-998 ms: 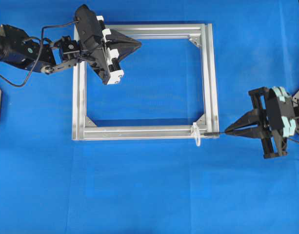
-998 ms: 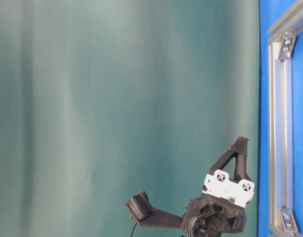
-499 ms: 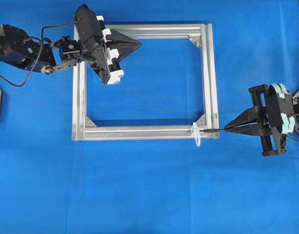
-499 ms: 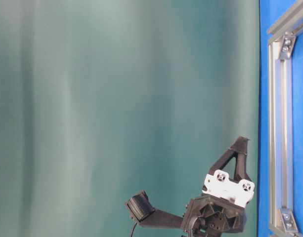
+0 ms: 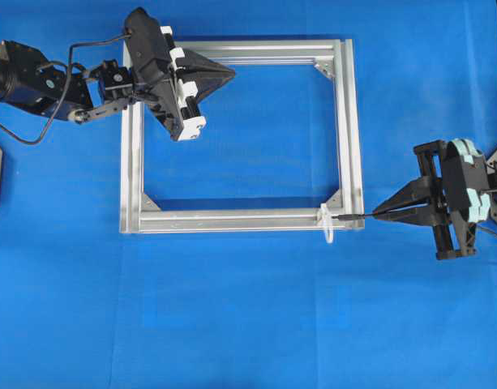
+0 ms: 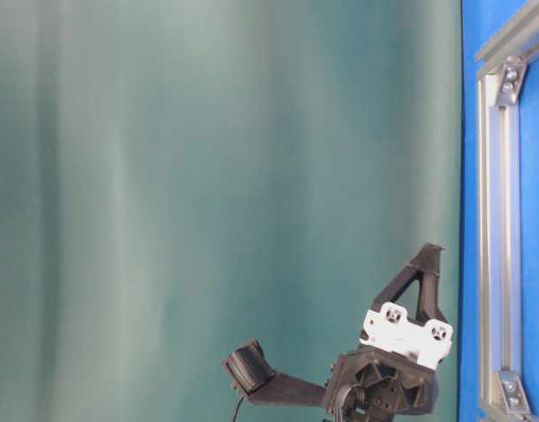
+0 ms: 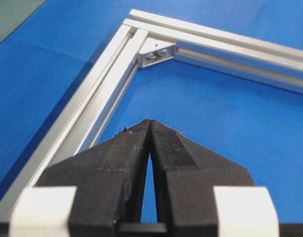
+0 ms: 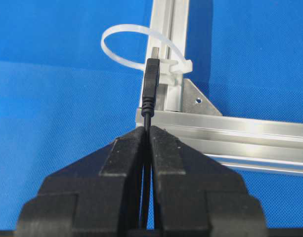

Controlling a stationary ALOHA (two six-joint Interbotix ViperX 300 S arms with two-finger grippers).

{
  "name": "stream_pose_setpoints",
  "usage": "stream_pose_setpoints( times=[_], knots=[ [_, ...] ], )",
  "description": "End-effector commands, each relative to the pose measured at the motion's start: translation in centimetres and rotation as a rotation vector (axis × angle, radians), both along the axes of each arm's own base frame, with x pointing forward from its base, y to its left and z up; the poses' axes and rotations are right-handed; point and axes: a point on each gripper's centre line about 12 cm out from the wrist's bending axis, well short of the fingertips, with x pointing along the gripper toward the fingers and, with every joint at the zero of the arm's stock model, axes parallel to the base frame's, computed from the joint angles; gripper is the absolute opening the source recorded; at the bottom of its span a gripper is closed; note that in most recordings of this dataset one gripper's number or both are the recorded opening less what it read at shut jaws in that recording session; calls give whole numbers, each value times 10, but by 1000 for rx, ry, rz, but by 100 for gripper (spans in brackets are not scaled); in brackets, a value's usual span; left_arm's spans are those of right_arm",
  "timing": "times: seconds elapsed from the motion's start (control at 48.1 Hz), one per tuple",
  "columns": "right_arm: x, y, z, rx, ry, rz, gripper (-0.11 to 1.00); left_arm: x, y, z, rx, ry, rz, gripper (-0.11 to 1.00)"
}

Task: Insert the wire through the string loop located on the right side.
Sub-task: 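Push the connector leftward through the white zip-tie loop with the right gripper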

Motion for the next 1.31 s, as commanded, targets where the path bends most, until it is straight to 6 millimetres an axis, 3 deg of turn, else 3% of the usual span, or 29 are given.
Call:
stream_pose_setpoints(
  times=[0.0,0.957,1.289],
  knots=[
    [3,0,5,1,-23,0,-3,2,0,15,18,-42,-3,0],
    [5,0,4,1,-25,-1,-3,2,0,15,18,-42,-3,0],
    [14,2,5,2,-51,-4,-3,2,0,15,19,-42,-4,0]
  ],
)
